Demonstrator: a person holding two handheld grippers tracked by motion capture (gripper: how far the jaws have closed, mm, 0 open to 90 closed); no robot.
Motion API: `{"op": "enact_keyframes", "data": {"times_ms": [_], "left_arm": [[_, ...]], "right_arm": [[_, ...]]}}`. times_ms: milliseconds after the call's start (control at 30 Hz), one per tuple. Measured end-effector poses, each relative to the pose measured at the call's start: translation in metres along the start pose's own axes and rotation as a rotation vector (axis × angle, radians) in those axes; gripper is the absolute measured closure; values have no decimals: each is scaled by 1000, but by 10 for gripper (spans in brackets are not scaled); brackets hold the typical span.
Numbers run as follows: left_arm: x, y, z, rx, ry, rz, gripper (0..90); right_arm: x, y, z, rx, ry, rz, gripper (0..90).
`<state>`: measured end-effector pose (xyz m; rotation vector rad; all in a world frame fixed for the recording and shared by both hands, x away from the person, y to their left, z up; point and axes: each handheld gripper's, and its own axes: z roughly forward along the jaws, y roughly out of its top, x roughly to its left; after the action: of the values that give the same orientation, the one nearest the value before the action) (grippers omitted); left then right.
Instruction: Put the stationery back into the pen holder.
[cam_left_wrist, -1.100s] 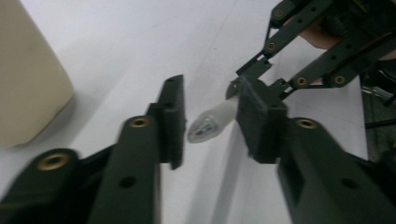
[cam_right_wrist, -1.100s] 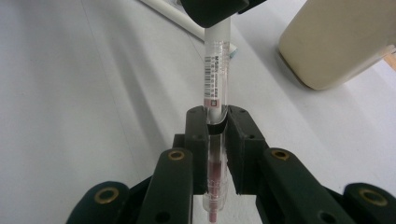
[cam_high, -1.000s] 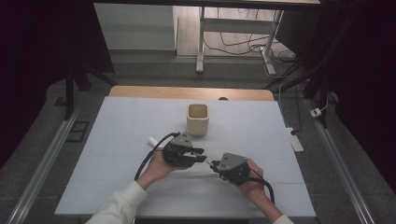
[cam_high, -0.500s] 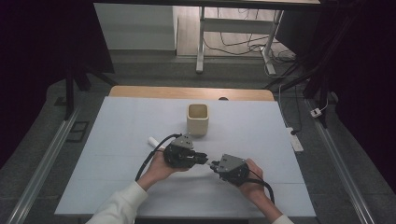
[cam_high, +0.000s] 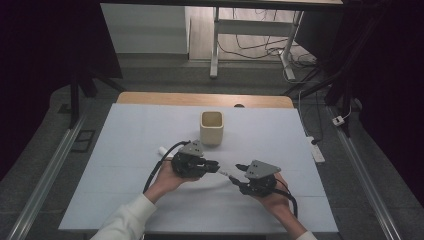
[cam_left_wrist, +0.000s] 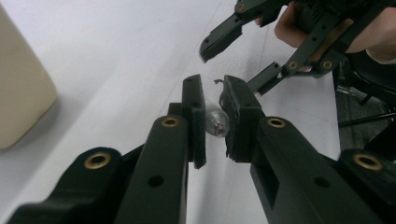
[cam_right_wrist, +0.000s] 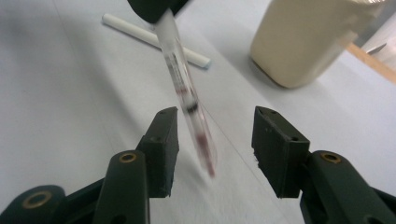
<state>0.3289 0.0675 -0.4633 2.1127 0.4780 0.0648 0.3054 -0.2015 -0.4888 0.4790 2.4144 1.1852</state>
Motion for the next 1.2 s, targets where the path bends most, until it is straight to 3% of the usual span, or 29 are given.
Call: {"op": "enact_keyframes", "data": {"times_ms": [233,600,733,933,1200], "left_arm": [[4,-1,-8,-17,14,-14,788],[8,-2,-22,-42,33,-28,788],[10,-3,-29,-52,44,-33,788],[11,-4,-37,-67,59,-40,788],[12,-4,-44,-83,77,-44,788]], "right_arm": [[-11,-14,-12,-3,7,100,469],[-17,-34,-27,13,-19,173,435],[-17,-45,-36,33,-45,191,428],[-22,-57,-50,8,-81,246,424],[-25,-68,-65,-1,-134,271,422]]}}
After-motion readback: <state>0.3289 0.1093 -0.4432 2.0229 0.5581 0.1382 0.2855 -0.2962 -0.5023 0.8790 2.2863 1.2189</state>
